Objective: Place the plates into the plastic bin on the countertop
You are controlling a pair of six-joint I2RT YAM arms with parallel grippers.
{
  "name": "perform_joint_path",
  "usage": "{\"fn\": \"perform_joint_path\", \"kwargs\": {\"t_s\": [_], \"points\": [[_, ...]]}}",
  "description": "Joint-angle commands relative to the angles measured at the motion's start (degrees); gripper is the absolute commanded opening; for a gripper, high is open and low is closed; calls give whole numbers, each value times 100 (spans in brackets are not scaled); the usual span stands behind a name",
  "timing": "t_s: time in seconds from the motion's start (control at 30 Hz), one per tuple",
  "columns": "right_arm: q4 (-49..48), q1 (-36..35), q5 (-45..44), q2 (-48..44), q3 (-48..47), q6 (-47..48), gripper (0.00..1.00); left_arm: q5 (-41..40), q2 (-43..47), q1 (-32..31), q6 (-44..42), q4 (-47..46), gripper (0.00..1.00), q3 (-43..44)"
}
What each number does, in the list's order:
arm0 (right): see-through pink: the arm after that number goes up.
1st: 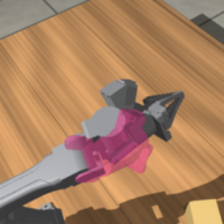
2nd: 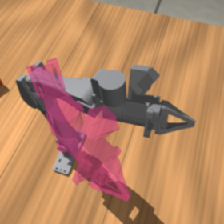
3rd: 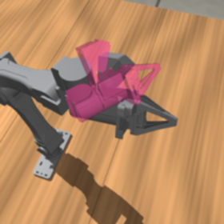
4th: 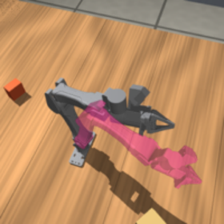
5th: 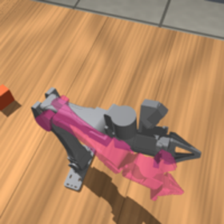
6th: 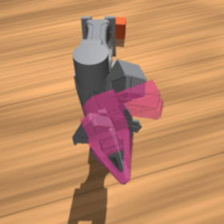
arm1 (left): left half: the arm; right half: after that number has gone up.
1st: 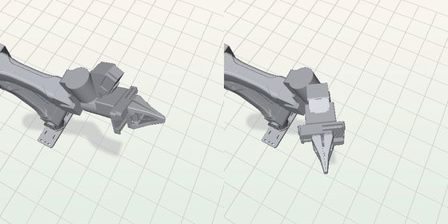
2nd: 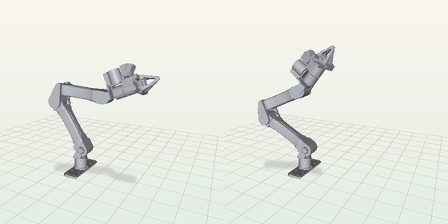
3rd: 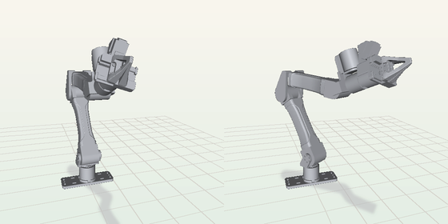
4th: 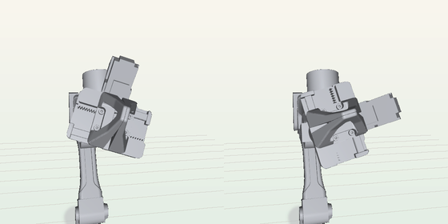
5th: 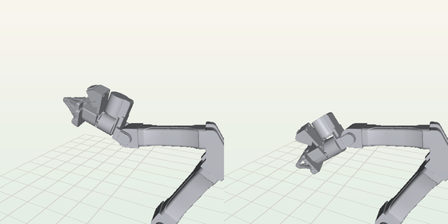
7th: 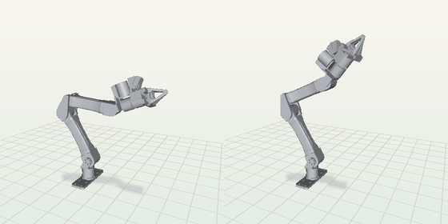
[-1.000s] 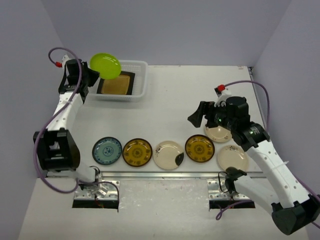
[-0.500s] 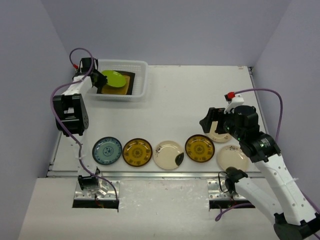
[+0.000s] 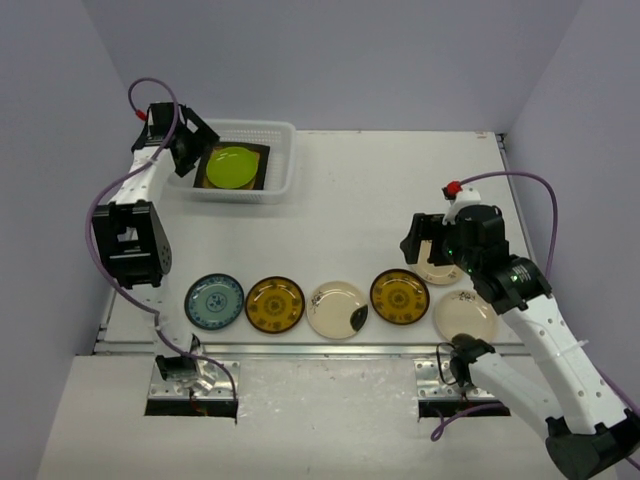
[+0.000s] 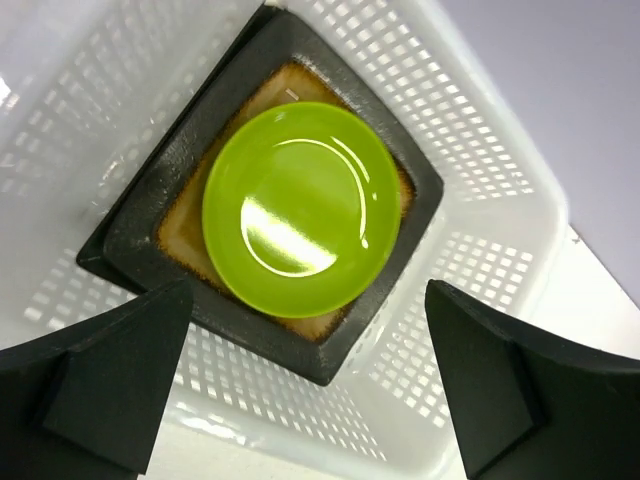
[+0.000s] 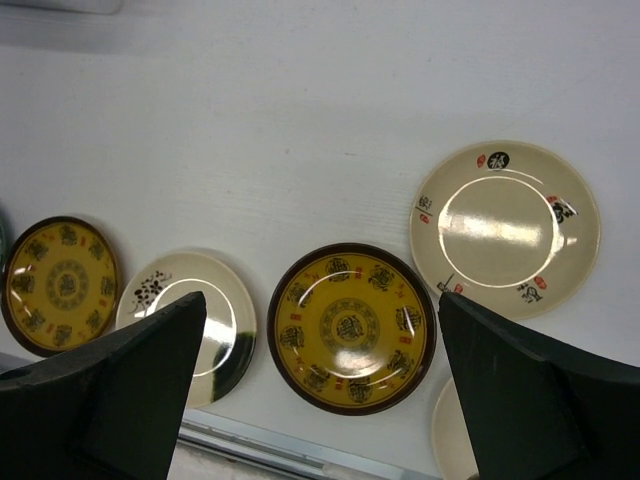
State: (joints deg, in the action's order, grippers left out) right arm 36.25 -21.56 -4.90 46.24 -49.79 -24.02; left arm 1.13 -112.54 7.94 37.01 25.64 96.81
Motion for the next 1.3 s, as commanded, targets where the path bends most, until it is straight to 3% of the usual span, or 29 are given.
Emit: {"fn": "perform_joint_path", "kwargs": {"t_s": [0.0, 0.2, 0.3, 0.43, 0.7, 0.83, 0.9, 1.27], "points": [[-110, 78, -331, 243, -247, 9, 99, 47, 984, -684, -683, -120, 100, -160], [-110, 150, -423, 128, -305, -455, 99, 1244, 1389, -2593, -765, -965, 100, -751], [27, 147, -565, -163, -303, -433, 99, 2061, 786, -3399, -634, -1631, 100, -763], [362, 143, -814, -554, -399, -483, 99, 2746, -454, -4210, -589, -1861, 100, -152], [739, 145, -980, -1119, -478, -266, 99, 2859, -2401, -5086, -250, -1749, 100, 1014], [804, 143, -1013, -1152, -395, -218, 99, 2852, -3011, -5274, -142, -1581, 94, 1344], [808, 148, -1004, -1144, -354, -228, 99, 2807, -3172, -5308, -118, -1519, 86, 1485], [538, 146, -632, -1249, -98, -173, 99, 2343, -3958, -5309, -106, -1073, 25, 1969]]}}
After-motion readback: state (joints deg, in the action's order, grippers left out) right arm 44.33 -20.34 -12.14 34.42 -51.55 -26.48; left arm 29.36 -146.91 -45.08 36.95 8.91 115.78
